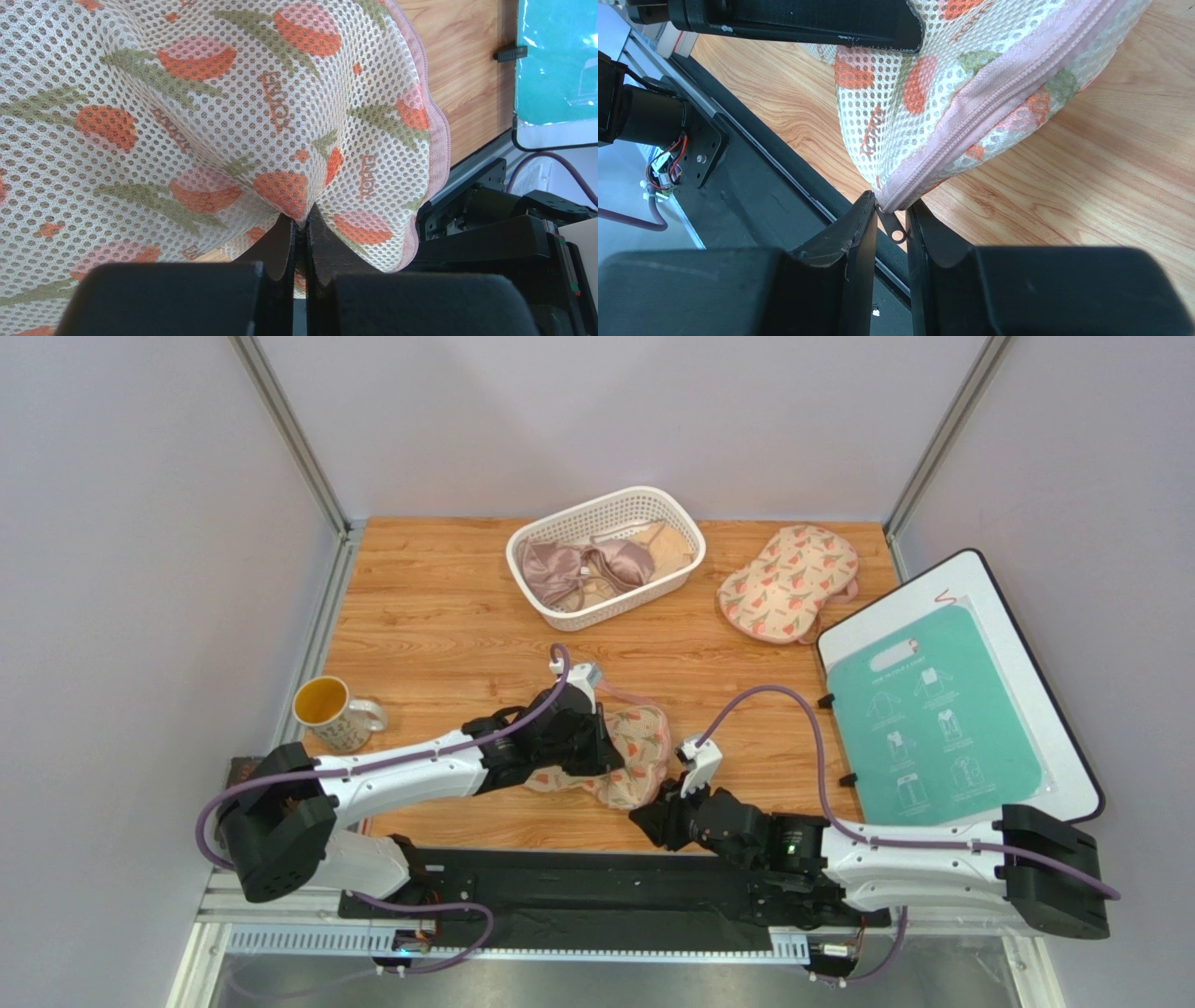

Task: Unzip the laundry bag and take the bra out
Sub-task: Unzip the laundry bag at the center of the board.

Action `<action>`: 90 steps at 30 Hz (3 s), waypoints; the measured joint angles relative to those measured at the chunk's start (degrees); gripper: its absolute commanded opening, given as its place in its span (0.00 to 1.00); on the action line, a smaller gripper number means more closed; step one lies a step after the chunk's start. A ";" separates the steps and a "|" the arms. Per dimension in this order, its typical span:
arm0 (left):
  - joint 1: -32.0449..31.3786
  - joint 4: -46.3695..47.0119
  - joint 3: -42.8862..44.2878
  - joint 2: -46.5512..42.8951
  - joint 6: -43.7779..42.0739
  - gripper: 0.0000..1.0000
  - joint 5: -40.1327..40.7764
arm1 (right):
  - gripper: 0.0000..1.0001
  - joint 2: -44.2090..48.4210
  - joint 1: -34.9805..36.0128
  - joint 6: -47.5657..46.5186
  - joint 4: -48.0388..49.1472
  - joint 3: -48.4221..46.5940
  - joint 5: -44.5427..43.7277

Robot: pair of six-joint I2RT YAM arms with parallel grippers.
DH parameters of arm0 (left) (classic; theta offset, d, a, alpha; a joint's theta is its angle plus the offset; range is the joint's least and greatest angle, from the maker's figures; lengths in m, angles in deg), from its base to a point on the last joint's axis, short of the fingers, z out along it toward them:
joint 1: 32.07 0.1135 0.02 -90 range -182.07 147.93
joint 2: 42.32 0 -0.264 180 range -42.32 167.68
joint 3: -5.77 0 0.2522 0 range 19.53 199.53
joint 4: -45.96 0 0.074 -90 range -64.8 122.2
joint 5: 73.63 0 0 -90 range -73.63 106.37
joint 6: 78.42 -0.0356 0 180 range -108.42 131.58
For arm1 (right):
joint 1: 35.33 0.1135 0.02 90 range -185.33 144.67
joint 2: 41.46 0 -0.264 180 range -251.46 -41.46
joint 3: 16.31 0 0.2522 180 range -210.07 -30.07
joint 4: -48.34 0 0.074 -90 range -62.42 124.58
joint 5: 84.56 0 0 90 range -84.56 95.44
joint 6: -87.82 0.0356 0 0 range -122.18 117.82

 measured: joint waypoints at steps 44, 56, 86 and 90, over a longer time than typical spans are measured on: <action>-5.07 4.04 -3.21 -1.84 -28.70 1.00 0.66 | 0.00 6.14 -0.13 -0.02 -11.78 -0.04 -0.35; -8.70 8.35 -14.16 -20.17 -36.46 0.95 -0.13 | 0.00 5.90 -1.86 0.50 -14.14 -1.66 -0.13; -16.26 18.97 -9.49 3.65 -43.71 0.00 6.97 | 0.00 6.84 -4.15 1.57 -14.14 -1.66 4.50; -16.90 19.19 -9.46 4.04 -43.85 0.00 8.00 | 0.00 6.80 -4.26 1.77 -14.34 -1.66 4.81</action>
